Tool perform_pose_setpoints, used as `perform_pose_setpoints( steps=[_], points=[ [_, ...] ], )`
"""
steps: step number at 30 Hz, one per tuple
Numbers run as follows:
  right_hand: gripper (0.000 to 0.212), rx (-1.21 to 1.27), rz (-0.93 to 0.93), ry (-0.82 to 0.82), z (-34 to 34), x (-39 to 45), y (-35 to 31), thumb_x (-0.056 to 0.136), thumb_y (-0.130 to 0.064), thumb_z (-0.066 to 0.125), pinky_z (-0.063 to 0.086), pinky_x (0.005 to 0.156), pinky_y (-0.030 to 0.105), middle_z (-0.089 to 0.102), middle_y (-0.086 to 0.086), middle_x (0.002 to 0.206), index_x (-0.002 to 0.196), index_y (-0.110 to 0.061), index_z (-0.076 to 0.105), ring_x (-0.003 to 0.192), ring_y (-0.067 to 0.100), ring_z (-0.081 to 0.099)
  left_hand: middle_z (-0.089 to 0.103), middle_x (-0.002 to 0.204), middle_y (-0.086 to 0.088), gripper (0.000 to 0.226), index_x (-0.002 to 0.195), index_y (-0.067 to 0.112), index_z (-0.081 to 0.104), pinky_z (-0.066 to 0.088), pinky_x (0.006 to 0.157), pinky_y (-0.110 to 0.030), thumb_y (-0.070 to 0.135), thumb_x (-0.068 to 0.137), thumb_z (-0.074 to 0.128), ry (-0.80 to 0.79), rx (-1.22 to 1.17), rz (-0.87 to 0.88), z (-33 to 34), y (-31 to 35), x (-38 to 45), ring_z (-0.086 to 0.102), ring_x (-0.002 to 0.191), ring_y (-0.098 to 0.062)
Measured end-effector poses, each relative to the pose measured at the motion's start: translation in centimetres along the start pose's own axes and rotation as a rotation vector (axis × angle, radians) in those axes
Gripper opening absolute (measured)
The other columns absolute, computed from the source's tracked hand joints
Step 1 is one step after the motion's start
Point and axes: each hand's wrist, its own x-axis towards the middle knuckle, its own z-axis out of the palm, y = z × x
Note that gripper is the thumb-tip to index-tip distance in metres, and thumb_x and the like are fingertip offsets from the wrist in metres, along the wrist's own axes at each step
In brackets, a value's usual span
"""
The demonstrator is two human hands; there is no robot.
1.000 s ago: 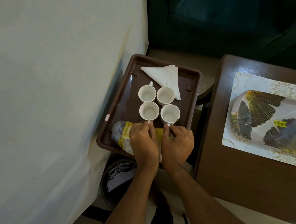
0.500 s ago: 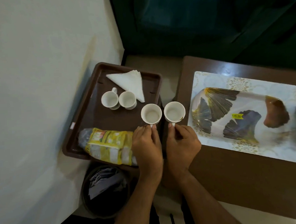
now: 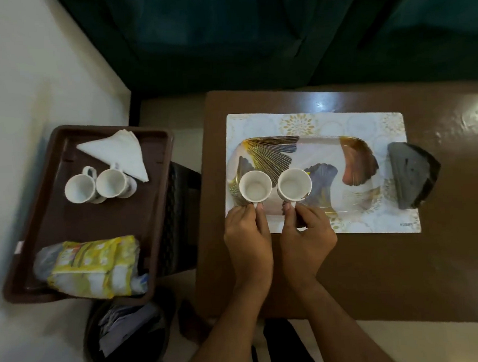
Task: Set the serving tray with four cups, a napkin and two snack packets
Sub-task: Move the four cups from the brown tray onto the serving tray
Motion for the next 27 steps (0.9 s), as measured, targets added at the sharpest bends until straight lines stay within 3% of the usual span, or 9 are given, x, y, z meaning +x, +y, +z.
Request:
perform_pose_setpoints(
  steps=[4,12,15,18,20,24,27],
  points=[
    [0.007,-0.018,0.023,0.027,-1.4,1.9,2.1,0.092,-0.013,0.079,0.058,0.070,0.034,0.073,0.002,0.084,0.094,-0.006,0.081,0.074,0.018,0.066,0.075,0.088,-0.010,0.019,0.091,0.002,0.076,0.060,0.079,-0.038,0.014,0.102,0.066,-0.035,-0.045,0.016,2.7,1.3,-0.8,0.072,0.088,-0.024],
    [0.009,-0.080,0.046,0.028,-2.7,4.0,5.5,0.091,-0.009,0.079,0.059,0.072,0.042,0.074,0.008,0.085,0.095,-0.002,0.082,0.075,0.023,0.069,0.070,0.077,-0.010,0.022,0.079,0.003,0.071,0.054,0.070,-0.040,0.008,0.100,0.068,-0.071,0.001,0.012,6.3,2.5,-1.8,0.068,0.077,-0.027],
    [0.008,-0.063,0.042,0.015,-3.0,4.2,6.1,0.091,-0.009,0.079,0.059,0.073,0.034,0.074,0.006,0.086,0.096,-0.002,0.082,0.076,0.021,0.069,0.069,0.077,-0.009,0.024,0.079,0.004,0.070,0.054,0.070,-0.040,0.011,0.102,0.066,-0.084,-0.001,0.007,7.0,2.6,-2.1,0.066,0.077,-0.026],
    [0.011,-0.051,0.055,0.003,-2.9,4.5,6.4,0.091,-0.010,0.079,0.052,0.075,0.011,0.074,0.006,0.088,0.099,-0.002,0.081,0.078,0.020,0.069,0.068,0.075,-0.007,0.024,0.079,0.006,0.070,0.052,0.072,-0.038,0.012,0.102,0.067,-0.083,0.014,0.013,7.4,2.4,-2.3,0.064,0.076,-0.025],
    [0.012,-0.061,0.052,-0.010,-2.8,4.6,6.5,0.092,-0.011,0.078,0.048,0.075,0.005,0.074,0.006,0.089,0.100,-0.002,0.081,0.078,0.018,0.069,0.069,0.074,-0.007,0.023,0.079,0.005,0.070,0.053,0.073,-0.039,0.012,0.101,0.068,-0.075,0.014,0.009,7.6,2.4,-2.4,0.064,0.075,-0.025],
    [0.011,-0.063,0.036,-0.009,-3.0,4.7,6.4,0.091,-0.010,0.079,0.057,0.074,0.024,0.074,0.006,0.089,0.099,-0.003,0.082,0.078,0.018,0.069,0.069,0.074,-0.007,0.022,0.079,0.005,0.071,0.056,0.077,-0.042,0.011,0.100,0.069,-0.066,0.008,-0.001,7.6,2.2,-2.6,0.065,0.074,-0.025],
    [0.010,-0.062,0.025,-0.008,-3.1,4.8,6.5,0.090,-0.009,0.080,0.056,0.074,0.023,0.074,0.006,0.089,0.099,-0.003,0.081,0.077,0.018,0.069,0.069,0.074,-0.006,0.021,0.080,0.006,0.071,0.056,0.074,-0.041,0.013,0.100,0.069,-0.059,0.007,-0.005,7.8,2.1,-2.6,0.065,0.074,-0.025]
  ],
)
